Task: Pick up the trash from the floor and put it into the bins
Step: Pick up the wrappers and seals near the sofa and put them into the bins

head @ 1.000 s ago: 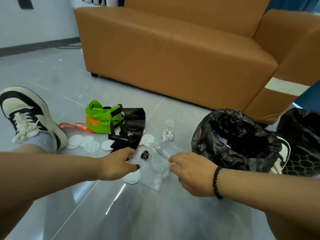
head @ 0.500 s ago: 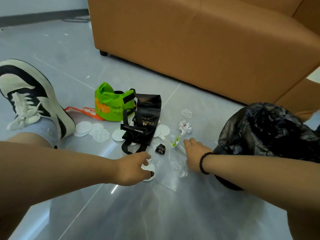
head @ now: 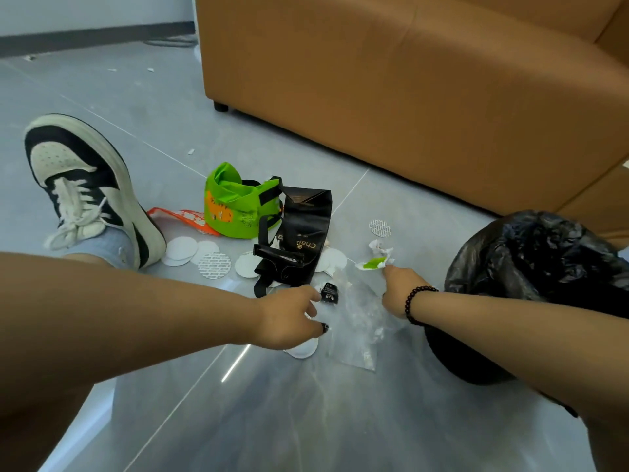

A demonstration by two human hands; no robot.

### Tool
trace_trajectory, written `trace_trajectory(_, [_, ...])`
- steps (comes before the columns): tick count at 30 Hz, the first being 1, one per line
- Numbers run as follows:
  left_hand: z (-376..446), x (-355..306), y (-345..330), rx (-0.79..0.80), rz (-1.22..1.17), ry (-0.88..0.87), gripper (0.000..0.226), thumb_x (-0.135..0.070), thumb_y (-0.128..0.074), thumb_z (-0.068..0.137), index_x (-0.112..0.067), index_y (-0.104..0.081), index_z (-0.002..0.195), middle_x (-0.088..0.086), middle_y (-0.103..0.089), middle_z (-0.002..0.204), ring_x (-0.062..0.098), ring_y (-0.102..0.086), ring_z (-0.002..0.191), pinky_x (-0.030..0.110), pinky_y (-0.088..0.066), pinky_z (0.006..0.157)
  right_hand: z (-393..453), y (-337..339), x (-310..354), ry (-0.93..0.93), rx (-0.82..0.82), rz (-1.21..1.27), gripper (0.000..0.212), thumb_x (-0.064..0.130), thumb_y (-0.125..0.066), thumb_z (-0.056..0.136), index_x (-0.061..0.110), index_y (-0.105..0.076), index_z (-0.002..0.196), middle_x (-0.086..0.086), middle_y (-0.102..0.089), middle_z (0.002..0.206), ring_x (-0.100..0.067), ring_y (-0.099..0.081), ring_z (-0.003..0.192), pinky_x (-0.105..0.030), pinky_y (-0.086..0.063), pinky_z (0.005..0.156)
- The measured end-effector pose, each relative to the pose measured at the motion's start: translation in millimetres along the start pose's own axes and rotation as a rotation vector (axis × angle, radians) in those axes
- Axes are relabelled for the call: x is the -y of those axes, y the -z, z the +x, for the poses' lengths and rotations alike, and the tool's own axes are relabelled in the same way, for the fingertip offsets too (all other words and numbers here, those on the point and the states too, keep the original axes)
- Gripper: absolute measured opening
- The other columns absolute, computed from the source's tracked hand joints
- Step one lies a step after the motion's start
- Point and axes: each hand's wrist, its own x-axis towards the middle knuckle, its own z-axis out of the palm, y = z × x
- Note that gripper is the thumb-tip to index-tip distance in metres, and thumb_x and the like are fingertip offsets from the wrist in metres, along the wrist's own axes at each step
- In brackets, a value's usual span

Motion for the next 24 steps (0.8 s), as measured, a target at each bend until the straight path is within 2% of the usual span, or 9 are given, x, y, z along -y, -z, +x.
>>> trace_trajectory(6, [-23,-31,9,-0.067,-0.007,-0.038,0.06,-0.029,-0.061,0.09,-0.016,-0.034,0.142,-0.003,-0.051,0.132,0.015,-0.053,0.112,0.022,-0.043,0.09,-72,51,-8,0.042,0.002,0.153,0.03,0.016,-0.053,0.089,0.008,-0.057,0.118,-0.009,-0.059,0.12,-0.025,-0.056,0.11,-0.025,-0.045,0.086])
trace_trajectory(9, [-39,-53,11,-0.098,-0.014,-0.068,0.062,-0.031,-0.063,0.088,-0.016,-0.034,0.141,0.0,-0.05,0.134,0.015,-0.054,0.107,0.02,-0.042,0.085,-117,82,-22,0.101,-0.029,0.285,0.011,0.021,-0.06,0.089,0.011,-0.064,0.089,-0.002,-0.062,0.09,-0.019,-0.059,0.087,-0.019,-0.043,0.061])
trace_trajectory(10, [-43,-60,12,-0.106,-0.02,-0.077,0.063,-0.032,-0.064,0.088,-0.016,-0.034,0.141,0.002,-0.049,0.136,0.017,-0.055,0.109,0.02,-0.042,0.084,-129,90,-28,0.113,-0.035,0.363,0.013,0.022,-0.061,0.088,0.014,-0.062,0.077,0.001,-0.059,0.077,-0.016,-0.057,0.075,-0.018,-0.039,0.054])
trace_trajectory(12, [-55,-78,15,-0.12,-0.024,-0.09,0.068,-0.035,-0.065,0.087,-0.017,-0.032,0.143,0.002,-0.045,0.141,0.019,-0.054,0.117,0.021,-0.042,0.083,-155,108,-41,0.135,-0.04,0.522,0.026,0.025,-0.065,0.085,0.016,-0.056,0.063,0.003,-0.052,0.062,-0.012,-0.049,0.059,-0.019,-0.037,0.053])
trace_trajectory(13, [-62,-87,16,-0.132,-0.031,-0.091,0.071,-0.038,-0.065,0.087,-0.019,-0.029,0.145,0.0,-0.042,0.142,0.018,-0.053,0.118,0.022,-0.044,0.083,-167,117,-49,0.156,-0.047,0.595,0.028,0.029,-0.068,0.083,0.016,-0.056,0.061,0.001,-0.051,0.062,-0.013,-0.047,0.059,-0.023,-0.037,0.056])
trace_trajectory(15, [-79,-106,19,-0.147,-0.073,-0.104,0.076,-0.045,-0.066,0.084,-0.022,-0.028,0.145,-0.005,-0.042,0.141,0.017,-0.054,0.117,0.027,-0.048,0.089,-188,132,-58,0.21,-0.065,0.701,0.029,0.043,-0.071,0.07,0.014,-0.066,0.07,-0.006,-0.059,0.072,-0.019,-0.051,0.069,-0.033,-0.041,0.066])
trace_trajectory(17, [-94,-126,20,-0.142,-0.155,-0.15,0.067,-0.045,-0.068,0.082,-0.021,-0.04,0.137,-0.007,-0.054,0.13,0.013,-0.058,0.111,0.033,-0.05,0.095,-208,144,-66,0.272,-0.079,0.785,0.035,0.049,-0.071,0.065,0.018,-0.071,0.081,-0.008,-0.067,0.084,-0.022,-0.057,0.08,-0.038,-0.046,0.078])
trace_trajectory(20, [-123,-157,17,-0.098,-0.245,-0.284,0.033,-0.023,-0.066,0.088,-0.009,-0.057,0.117,0.005,-0.068,0.113,0.014,-0.065,0.1,0.038,-0.049,0.093,-232,155,-73,0.386,-0.071,0.908,0.013,0.027,-0.07,0.083,0.016,-0.073,0.087,-0.002,-0.073,0.091,-0.016,-0.065,0.086,-0.034,-0.049,0.089])
trace_trajectory(24, [-156,-187,16,-0.128,-0.272,-0.412,0.026,-0.017,-0.067,0.088,-0.003,-0.061,0.11,0.011,-0.074,0.1,0.028,-0.069,0.101,0.045,-0.049,0.097,-254,164,-76,0.473,-0.157,1.079,0.019,0.019,-0.07,0.081,0.01,-0.07,0.098,-0.008,-0.074,0.097,-0.021,-0.069,0.086,-0.037,-0.054,0.086])
